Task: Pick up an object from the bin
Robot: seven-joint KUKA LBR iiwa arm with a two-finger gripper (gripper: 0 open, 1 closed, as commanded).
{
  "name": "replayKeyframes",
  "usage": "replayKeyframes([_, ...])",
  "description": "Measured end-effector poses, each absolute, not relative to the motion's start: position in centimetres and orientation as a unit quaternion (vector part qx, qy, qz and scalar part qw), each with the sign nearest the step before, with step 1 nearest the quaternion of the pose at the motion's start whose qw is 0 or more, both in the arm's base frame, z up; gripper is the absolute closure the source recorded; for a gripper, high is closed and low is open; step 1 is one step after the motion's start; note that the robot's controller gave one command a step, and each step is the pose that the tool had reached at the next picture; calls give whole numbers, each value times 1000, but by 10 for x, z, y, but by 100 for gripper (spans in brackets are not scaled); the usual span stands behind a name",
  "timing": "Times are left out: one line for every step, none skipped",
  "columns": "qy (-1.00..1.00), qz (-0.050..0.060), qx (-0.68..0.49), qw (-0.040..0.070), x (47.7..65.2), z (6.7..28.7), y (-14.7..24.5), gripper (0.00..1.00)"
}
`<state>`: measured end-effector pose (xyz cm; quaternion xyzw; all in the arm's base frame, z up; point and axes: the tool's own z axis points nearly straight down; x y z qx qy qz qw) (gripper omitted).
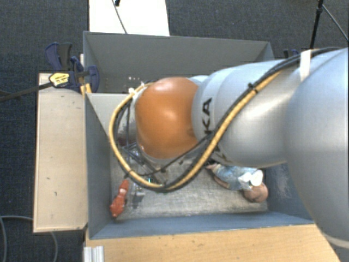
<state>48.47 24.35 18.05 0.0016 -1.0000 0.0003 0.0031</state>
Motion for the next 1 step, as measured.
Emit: replayKeyframes([-1000,-1,-1,-1,487,185,242,0])
